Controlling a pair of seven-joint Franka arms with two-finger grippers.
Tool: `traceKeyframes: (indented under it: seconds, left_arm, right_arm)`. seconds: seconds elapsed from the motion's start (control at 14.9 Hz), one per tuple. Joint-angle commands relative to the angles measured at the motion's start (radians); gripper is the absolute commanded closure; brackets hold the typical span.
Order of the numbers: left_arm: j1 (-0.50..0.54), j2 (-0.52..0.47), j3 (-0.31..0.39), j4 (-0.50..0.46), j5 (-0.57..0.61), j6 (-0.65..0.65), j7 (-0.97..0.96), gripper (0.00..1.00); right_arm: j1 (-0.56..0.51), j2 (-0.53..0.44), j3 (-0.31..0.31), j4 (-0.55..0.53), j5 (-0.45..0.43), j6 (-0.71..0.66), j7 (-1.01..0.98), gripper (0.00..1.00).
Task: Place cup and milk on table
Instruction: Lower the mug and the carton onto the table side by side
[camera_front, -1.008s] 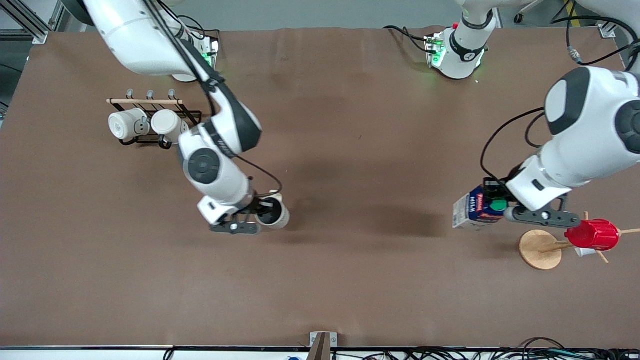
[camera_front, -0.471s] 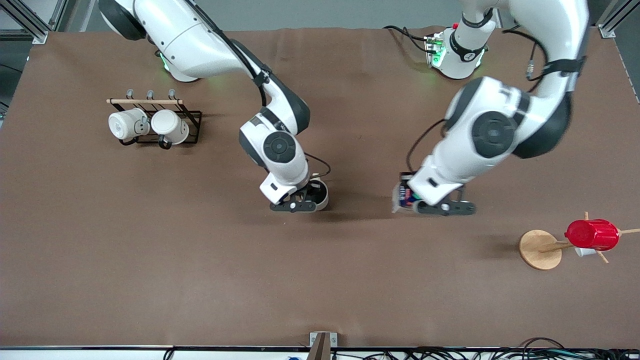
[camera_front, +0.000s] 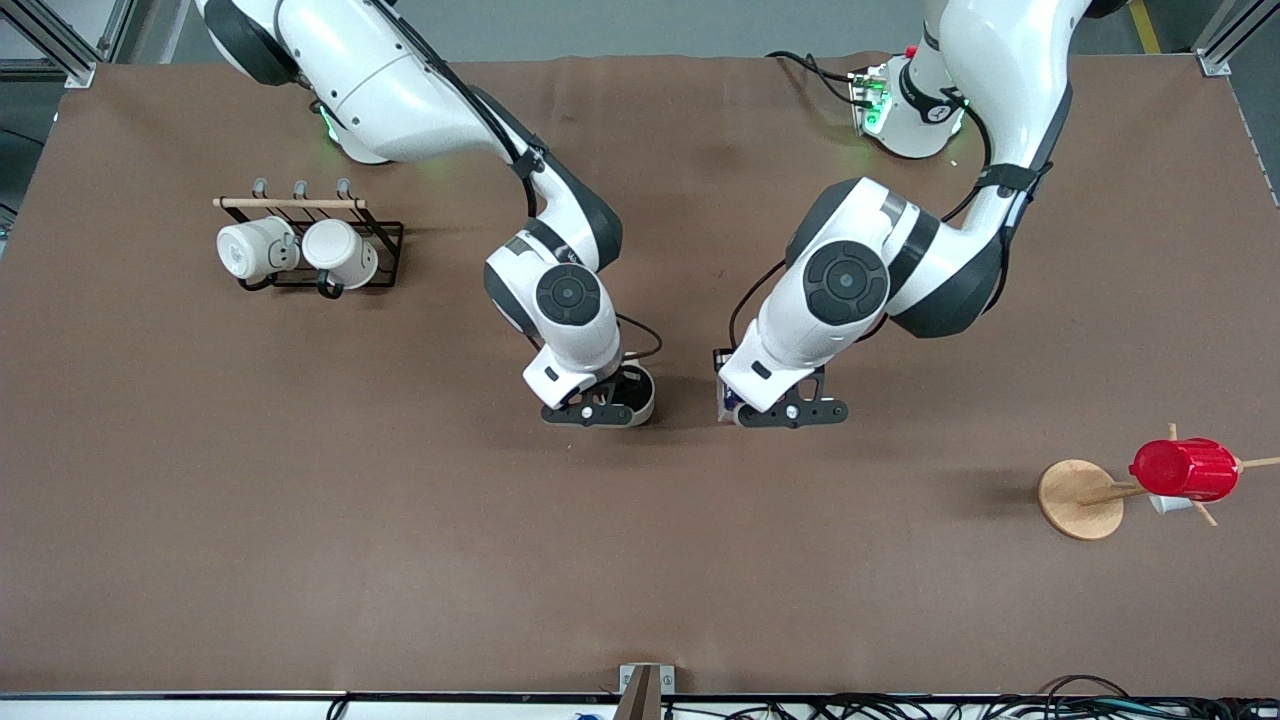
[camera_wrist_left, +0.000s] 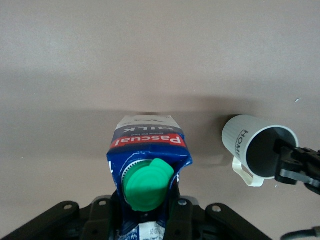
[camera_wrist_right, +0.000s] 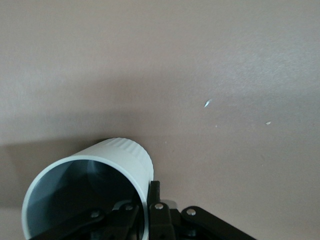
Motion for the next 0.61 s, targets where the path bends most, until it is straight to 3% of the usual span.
traceKeyframes:
  seconds: [0.0, 0.07, 0.13, 0.2, 0.54]
  left_arm:
    - [-0.025, 0.034, 0.006, 0.030, 0.007, 0.033, -0.067, 0.74]
    - [-0.036, 0.037, 0.006, 0.030, 0.007, 0.049, -0.081, 0.74]
    - [-0.039, 0.046, 0.006, 0.030, 0.007, 0.068, -0.087, 0.74]
    - [-0.041, 0.049, 0.006, 0.030, 0.007, 0.077, -0.092, 0.74]
    - [-0.058, 0.075, 0.008, 0.030, 0.009, 0.129, -0.106, 0.74]
  right_arm:
    - [-0.011, 0.014, 0.009, 0.012, -0.024, 0.014, 0.056, 0.92]
    - [-0.008, 0.015, 0.009, 0.011, -0.022, 0.015, 0.058, 0.76]
    - [-0.006, 0.015, 0.009, 0.011, -0.024, 0.017, 0.061, 0.46]
    - [-0.005, 0.015, 0.009, 0.008, -0.034, 0.023, 0.061, 0.00]
    - [-0.037, -0.046, 0.010, 0.006, -0.041, -0.061, 0.064, 0.00]
